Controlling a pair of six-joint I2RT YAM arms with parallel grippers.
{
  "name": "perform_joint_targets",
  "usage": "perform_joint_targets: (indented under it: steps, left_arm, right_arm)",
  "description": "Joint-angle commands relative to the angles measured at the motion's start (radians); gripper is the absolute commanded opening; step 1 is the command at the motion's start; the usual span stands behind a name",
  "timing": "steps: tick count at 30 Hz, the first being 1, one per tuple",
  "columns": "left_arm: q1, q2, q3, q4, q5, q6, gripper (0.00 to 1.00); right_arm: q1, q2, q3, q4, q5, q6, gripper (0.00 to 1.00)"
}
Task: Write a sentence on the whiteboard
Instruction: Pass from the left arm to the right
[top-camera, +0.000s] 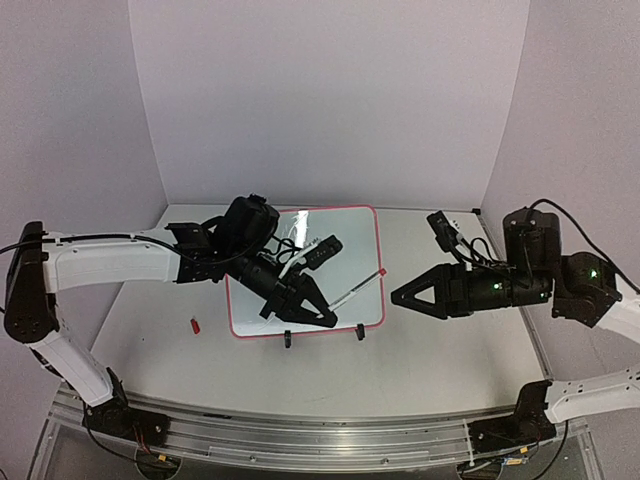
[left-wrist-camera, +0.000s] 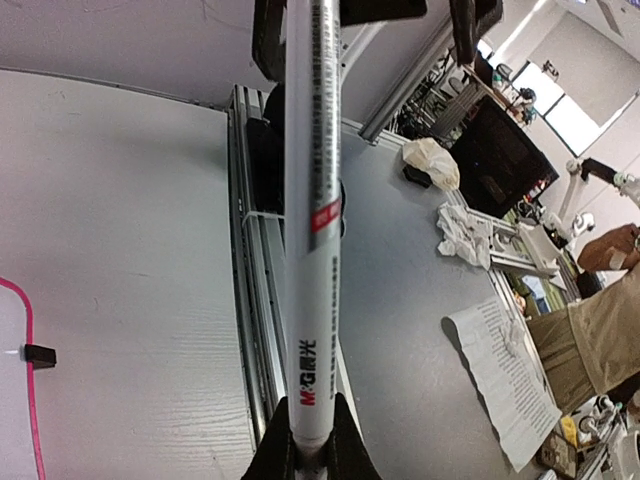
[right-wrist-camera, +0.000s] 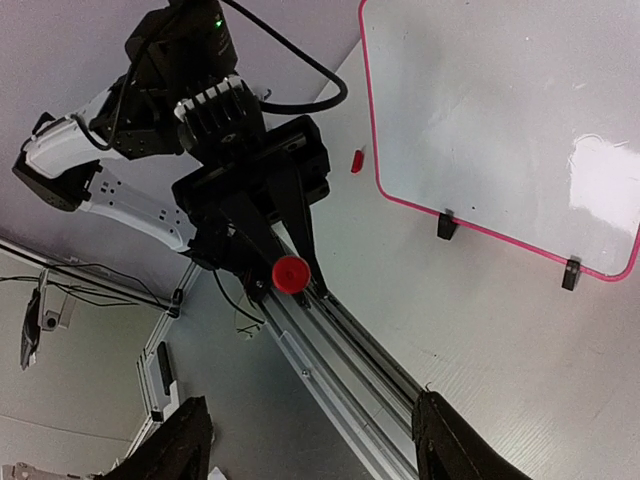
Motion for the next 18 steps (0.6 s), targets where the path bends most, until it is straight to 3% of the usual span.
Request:
perform_joint_targets:
  steps: [1, 12, 18]
  left_arm:
    - [-0.015, 0.026, 0.085, -0.146, 0.062, 0.176, 0.00]
    - [-0.024, 0.097, 0.150, -0.216, 0.114, 0.220, 0.00]
    - [-0.024, 0.117, 0.162, -0.237, 0.120, 0.229, 0.00]
  right_arm:
    - [0.000, 0.018, 0.090, -0.112, -0.051, -0.091, 0.66]
    - [-0.001, 0.266, 0.250, -0.123, -0.201, -0.157, 0.66]
    - [-0.001, 0.330, 0.275, -0.125, -0.258, -0.160, 0.56]
